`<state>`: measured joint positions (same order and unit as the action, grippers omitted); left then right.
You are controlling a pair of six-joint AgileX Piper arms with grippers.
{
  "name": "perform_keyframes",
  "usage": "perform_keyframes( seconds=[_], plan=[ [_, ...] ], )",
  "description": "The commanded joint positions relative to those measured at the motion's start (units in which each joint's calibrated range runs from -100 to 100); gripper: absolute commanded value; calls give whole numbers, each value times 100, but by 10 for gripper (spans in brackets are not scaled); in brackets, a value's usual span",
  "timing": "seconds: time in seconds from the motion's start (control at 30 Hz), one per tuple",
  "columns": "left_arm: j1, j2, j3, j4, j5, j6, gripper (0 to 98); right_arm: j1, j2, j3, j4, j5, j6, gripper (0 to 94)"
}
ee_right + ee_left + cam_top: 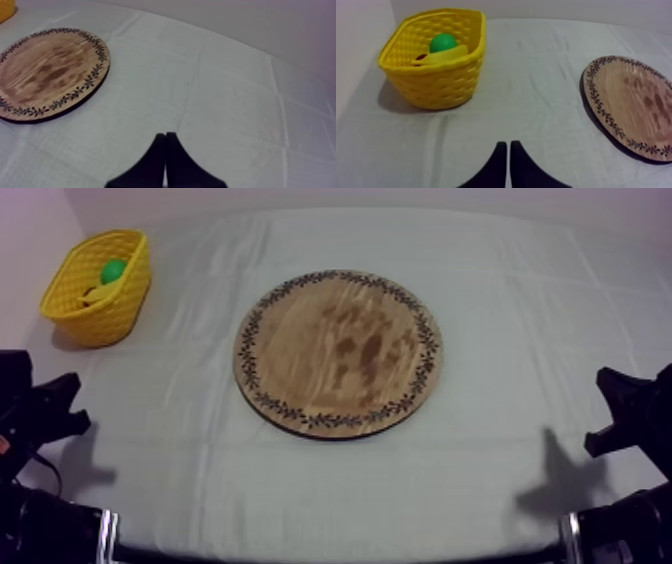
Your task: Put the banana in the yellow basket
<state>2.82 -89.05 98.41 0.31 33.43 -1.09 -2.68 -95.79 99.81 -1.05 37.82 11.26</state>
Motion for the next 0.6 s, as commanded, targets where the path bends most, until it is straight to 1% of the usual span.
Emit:
perform_keyframes(
  seconds=[0.0, 0.13, 0.3, 0.4, 0.57],
  plan=[
    [31, -188, 5, -106, 172, 119, 1, 0, 3, -3, 0, 1, 0, 2],
    [49, -506, 3, -223, 327, 177, 1, 0, 3, -3, 0, 1, 0, 2],
    [-11, -776, 13, -255, 356, 259, 1, 0, 3, -3, 0, 1, 0, 2],
    [42, -907, 42, -260, 279, 403, 1, 0, 3, -3, 0, 1, 0, 2],
    [128, -1061, 119, -262, 28, 751, 1, 0, 3, -3, 0, 1, 0, 2]
  ],
)
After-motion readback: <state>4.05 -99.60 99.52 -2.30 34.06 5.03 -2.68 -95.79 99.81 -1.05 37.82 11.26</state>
